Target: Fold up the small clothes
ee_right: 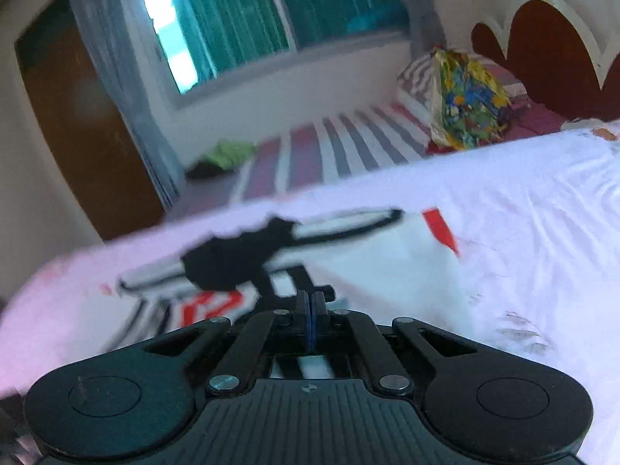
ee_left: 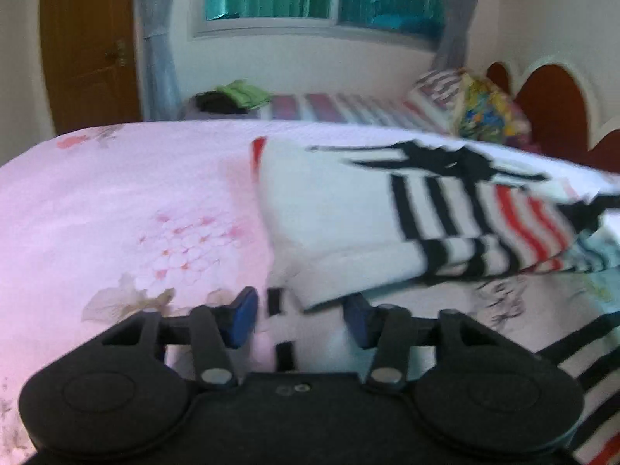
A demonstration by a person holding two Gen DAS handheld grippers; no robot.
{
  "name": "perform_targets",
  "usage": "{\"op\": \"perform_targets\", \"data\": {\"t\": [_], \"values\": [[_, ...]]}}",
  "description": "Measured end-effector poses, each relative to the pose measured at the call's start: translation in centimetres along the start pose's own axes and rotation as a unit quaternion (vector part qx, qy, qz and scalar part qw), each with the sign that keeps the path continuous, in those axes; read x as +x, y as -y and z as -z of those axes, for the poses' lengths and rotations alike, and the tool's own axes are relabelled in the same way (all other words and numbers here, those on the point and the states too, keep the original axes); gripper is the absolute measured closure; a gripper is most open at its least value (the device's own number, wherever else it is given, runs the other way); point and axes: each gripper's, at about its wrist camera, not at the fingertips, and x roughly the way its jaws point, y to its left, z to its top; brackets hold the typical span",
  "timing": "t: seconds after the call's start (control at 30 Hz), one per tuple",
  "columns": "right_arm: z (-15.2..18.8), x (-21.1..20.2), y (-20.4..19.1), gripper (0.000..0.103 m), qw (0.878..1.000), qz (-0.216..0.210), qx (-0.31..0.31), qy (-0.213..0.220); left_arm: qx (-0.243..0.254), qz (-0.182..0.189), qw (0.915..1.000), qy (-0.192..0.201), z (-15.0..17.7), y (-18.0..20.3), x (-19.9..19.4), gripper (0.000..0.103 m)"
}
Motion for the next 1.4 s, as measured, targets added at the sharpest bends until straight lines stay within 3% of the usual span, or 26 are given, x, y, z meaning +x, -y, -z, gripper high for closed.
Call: {"op": "perform_targets", "data": {"t": [0.13, 0.23, 0.3, 0.37, 0.57, 0.63, 0.73, 0.83, 0.93, 1.03, 1.07, 1.1, 1.13, 1.27, 1.4], "values": [[0.9, 0.3, 0.4, 0.103, 1.000, 0.008, 0.013, 0.005, 0.034, -0.017, 0.9993, -0.007, -0.4, 0.7, 0.3, 0.060], [0.9, -0.2, -0.6, 0.103, 1.000, 0.005, -0.015, 0.017, 0.024, -0.006, 0.9995, -0.021, -0.5, -0.4, 0.7, 0.059], [0.2, -0.7, -1.4, 0.103, 0.999, -0.008, -0.029, 0.033, -0.008, 0.010, 0.9997, -0.022, -0.5, -1.6, 0.8, 0.059], [0.0, -1.1, -2.1, 0.103, 0.998, -0.012, -0.052, 0.038, -0.028, 0.018, 0.9994, -0.001, -0.5, -2.1, 0.1, 0.061], [-0.3, -0.4, -3.2, 0.103, 0.997, -0.016, -0.065, 0.028, 0.025, 0.020, 0.9987, 0.041, -1.2, 0.0, -0.2, 0.065], [-0.6, -0.7, -3.7, 0.103, 0.997, -0.025, -0.066, 0.033, 0.015, -0.008, 0.9990, 0.042, -1.3, -0.4, 0.0, 0.079], [-1.2, -2.0, -4.8, 0.103, 0.995, -0.044, -0.078, 0.054, -0.048, -0.028, 0.9967, 0.060, -0.9, -2.4, -0.4, 0.080], [-1.0, -2.1, -4.3, 0.103, 0.995, -0.040, -0.069, 0.062, -0.075, -0.014, 0.9966, 0.030, -0.3, -3.2, 0.5, 0.079], [0.4, 0.5, -2.4, 0.103, 0.998, 0.001, -0.055, 0.010, -0.043, -0.011, 0.9987, 0.024, -0.1, -2.5, 0.4, 0.076], [1.2, 0.6, -0.8, 0.103, 0.999, -0.016, -0.034, -0.001, -0.038, 0.000, 0.9991, 0.016, -0.2, -3.1, 0.1, 0.065], [1.3, 0.8, -0.3, 0.103, 0.999, -0.025, -0.023, -0.016, -0.040, 0.009, 0.9991, 0.011, -0.2, -3.5, -0.2, 0.055], [1.4, 0.8, 0.2, 0.103, 0.999, -0.031, -0.011, -0.026, -0.039, 0.017, 0.9991, 0.005, -0.1, -4.0, -0.6, 0.037], [1.3, 0.6, 0.8, 0.103, 0.999, -0.034, 0.001, -0.021, -0.032, 0.032, 0.9989, 0.007, 0.0, -4.3, -1.5, 0.030], [0.6, 0.9, 2.8, 0.103, 0.994, -0.078, 0.059, -0.040, -0.028, 0.043, 0.9973, 0.053, 0.3, -4.2, -4.5, 0.032], [0.9, 3.3, 2.5, 0.103, 0.992, -0.079, 0.063, -0.080, -0.046, 0.044, 0.9951, 0.075, -1.3, -2.9, -3.8, 0.034]]}}
